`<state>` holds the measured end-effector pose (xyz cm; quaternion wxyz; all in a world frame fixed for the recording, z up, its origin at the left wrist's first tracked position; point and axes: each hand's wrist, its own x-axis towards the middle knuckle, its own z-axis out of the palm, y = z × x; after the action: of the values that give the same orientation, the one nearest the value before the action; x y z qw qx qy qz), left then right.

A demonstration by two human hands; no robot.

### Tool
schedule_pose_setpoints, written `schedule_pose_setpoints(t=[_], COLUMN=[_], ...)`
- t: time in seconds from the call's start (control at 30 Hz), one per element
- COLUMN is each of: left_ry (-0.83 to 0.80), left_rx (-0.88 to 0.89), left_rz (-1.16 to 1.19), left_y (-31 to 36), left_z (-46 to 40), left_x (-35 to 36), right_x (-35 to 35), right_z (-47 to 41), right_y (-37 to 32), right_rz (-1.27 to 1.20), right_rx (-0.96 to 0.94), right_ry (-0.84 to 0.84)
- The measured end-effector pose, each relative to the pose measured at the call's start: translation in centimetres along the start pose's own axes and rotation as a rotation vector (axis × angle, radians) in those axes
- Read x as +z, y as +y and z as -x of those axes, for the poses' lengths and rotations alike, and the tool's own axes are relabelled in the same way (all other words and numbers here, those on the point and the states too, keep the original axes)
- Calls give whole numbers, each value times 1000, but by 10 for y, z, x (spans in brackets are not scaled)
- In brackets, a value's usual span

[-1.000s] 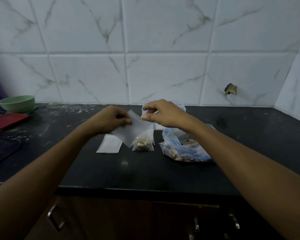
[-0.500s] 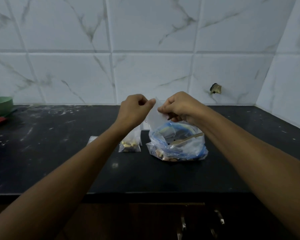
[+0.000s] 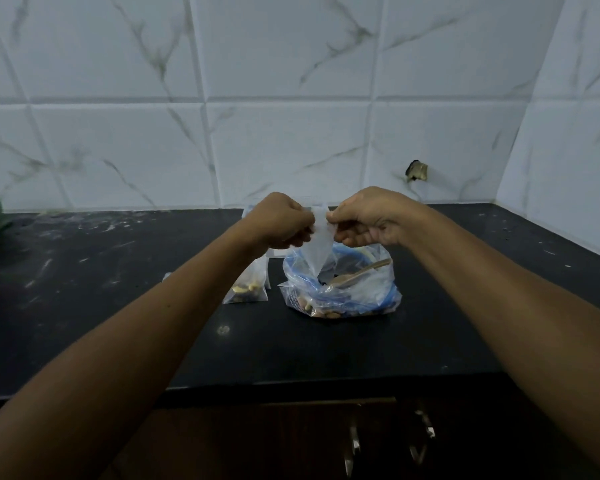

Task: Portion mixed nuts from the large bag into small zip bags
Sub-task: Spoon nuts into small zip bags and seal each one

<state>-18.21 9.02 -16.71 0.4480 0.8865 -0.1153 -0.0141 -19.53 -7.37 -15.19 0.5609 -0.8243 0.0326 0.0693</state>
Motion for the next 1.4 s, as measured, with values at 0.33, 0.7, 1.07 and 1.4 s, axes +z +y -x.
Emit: schedule_pose_setpoints(t=[0.33, 0.7, 1.07, 1.4], left_ry=[-33, 2, -17, -298], left_rx=[173, 303, 264, 149], left_rz=[-137, -79, 28, 115], left_y=[-3, -9, -32, -68], left_z=[-1, -3, 0, 8], left_x=[-7, 9, 3, 3], right_x=[5, 5, -15, 0], right_z=[6, 0, -9, -19], right_y=[-7, -10, 16, 50], right_rz=[246, 215, 706, 1353], right_rx=[0, -36, -207, -105], right_ry=[104, 165, 189, 29])
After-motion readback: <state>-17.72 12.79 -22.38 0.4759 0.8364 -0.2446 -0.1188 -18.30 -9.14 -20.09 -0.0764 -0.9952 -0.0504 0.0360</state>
